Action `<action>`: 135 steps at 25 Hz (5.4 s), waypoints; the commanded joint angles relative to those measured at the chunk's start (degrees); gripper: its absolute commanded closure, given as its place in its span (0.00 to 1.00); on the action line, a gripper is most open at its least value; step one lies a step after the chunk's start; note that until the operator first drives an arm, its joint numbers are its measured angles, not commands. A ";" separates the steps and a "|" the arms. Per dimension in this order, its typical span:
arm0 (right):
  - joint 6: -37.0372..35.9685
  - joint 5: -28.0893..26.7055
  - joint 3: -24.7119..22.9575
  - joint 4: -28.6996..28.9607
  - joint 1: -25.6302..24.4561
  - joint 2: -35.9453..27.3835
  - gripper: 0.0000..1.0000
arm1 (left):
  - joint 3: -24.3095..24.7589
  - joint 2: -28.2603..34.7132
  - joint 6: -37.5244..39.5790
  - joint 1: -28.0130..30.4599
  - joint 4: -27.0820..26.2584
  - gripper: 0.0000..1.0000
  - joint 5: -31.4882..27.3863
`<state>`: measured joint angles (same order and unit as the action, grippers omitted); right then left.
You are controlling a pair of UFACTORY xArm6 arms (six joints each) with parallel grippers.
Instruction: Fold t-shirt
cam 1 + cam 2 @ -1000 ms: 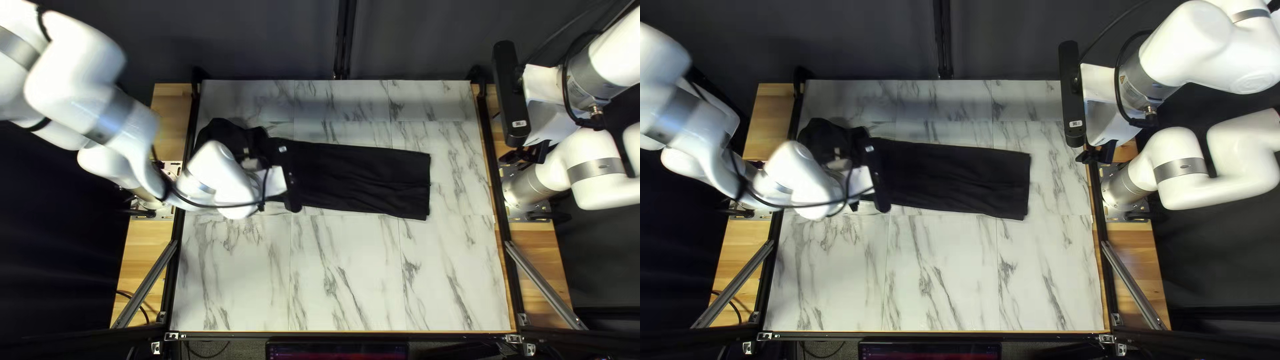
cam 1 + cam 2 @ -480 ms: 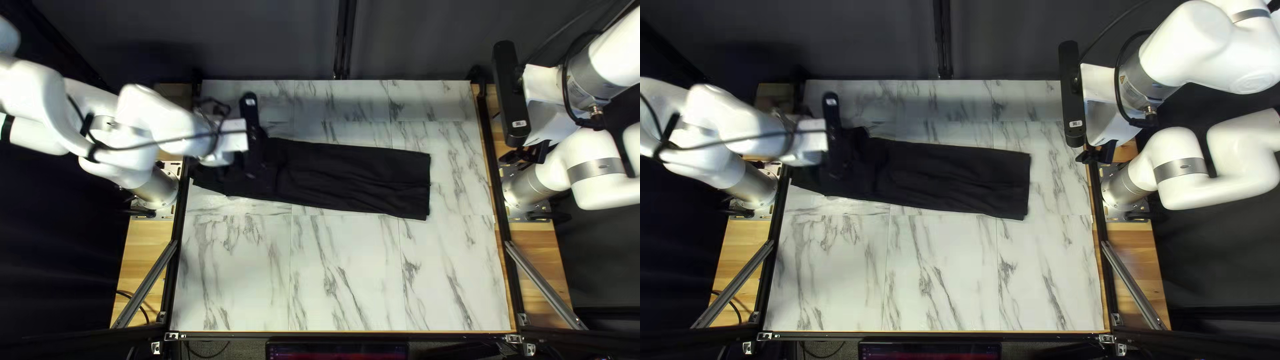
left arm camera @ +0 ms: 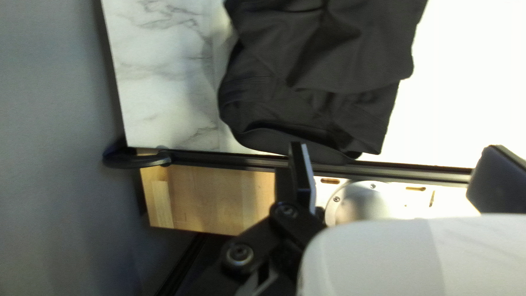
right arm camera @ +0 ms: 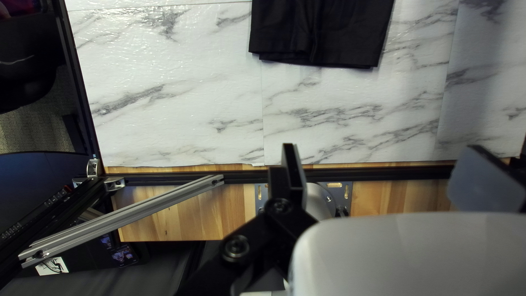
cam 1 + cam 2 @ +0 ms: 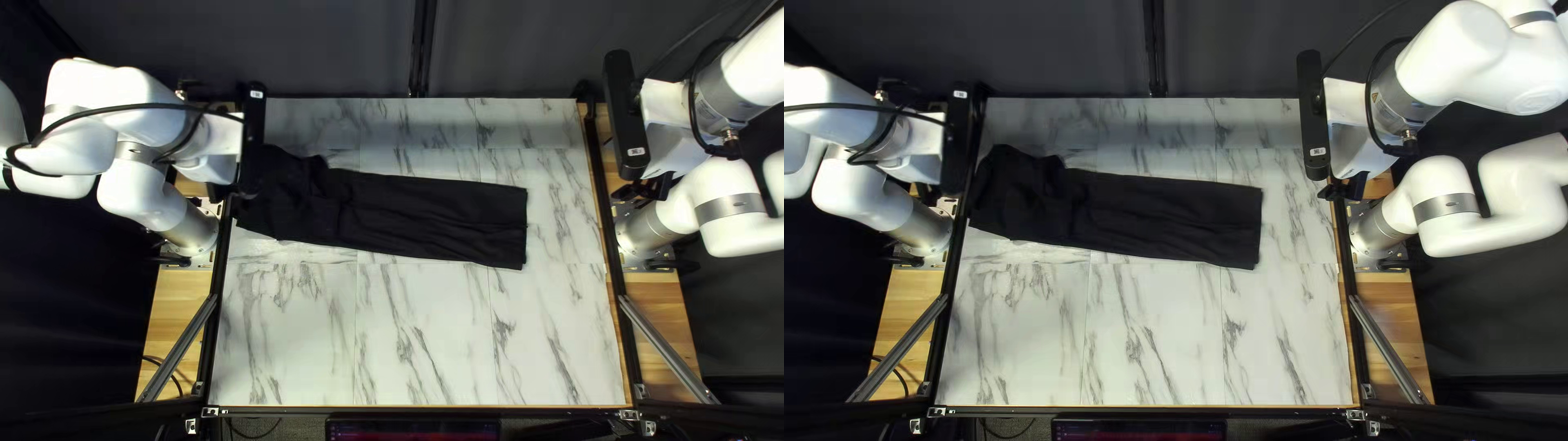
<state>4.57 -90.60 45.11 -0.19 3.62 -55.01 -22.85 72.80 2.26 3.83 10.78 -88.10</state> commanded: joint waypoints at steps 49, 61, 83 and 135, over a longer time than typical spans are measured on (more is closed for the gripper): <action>-4.08 64.68 -31.00 8.79 6.48 37.88 0.06 | 0.19 0.29 -0.10 0.08 -0.16 0.00 0.01; 2.35 58.11 -27.98 0.13 4.06 36.62 0.34 | 0.19 0.29 -0.10 0.08 -0.16 0.00 0.01; 12.43 46.11 -17.90 -7.99 5.82 41.60 1.00 | 0.19 0.29 -0.10 0.08 -0.16 0.00 0.01; -13.00 28.98 -25.52 1.99 -20.19 10.95 0.00 | 0.19 0.29 -0.10 0.08 -0.16 0.00 0.01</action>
<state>-8.01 -60.61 19.56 1.11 -15.93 -42.96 -22.67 73.08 2.16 3.91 10.62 -88.10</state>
